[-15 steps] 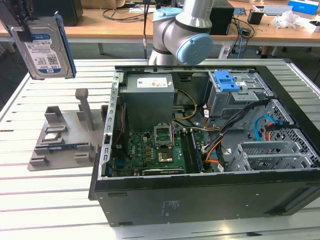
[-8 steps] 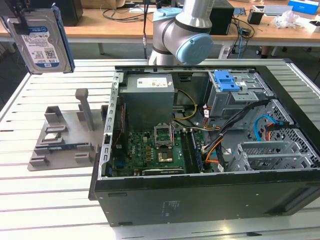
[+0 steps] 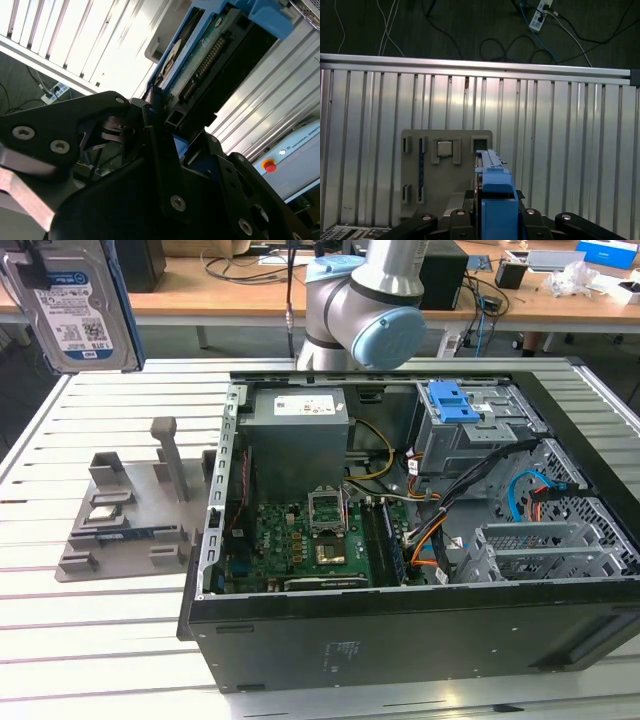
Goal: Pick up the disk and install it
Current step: 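Pick up the disk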
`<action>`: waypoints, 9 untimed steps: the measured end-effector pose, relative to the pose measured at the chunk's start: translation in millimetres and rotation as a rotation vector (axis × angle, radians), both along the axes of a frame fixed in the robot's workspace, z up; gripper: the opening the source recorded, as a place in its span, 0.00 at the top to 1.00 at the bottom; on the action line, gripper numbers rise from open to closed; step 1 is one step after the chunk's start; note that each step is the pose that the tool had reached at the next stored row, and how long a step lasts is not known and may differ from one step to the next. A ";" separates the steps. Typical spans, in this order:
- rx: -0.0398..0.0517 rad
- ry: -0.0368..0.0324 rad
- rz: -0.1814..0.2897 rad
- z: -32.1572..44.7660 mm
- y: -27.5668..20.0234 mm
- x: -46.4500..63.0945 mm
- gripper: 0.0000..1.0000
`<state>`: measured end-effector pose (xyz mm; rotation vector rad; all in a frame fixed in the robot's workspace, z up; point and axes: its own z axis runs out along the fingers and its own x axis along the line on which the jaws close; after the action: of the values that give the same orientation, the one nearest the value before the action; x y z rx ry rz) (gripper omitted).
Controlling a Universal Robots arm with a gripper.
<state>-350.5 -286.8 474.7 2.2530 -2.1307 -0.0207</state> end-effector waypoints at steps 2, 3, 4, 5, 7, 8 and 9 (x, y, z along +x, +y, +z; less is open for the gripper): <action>0.0001 -0.0001 0.000 7.1 0.3 0.0 0.64; 0.0001 -0.0001 0.000 9.8 0.4 0.0 0.64; 0.0001 -0.0001 0.000 12.3 0.5 0.0 0.64; 0.0001 -0.0001 0.000 14.1 0.6 0.0 0.64; 0.0001 -0.0001 0.000 20.0 0.8 0.0 0.64; 0.0000 0.0000 0.000 25.7 1.0 0.0 0.64; 0.0001 0.0000 0.000 27.8 1.1 0.0 0.64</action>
<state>-350.5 -285.7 502.5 2.2531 -2.1308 -0.0207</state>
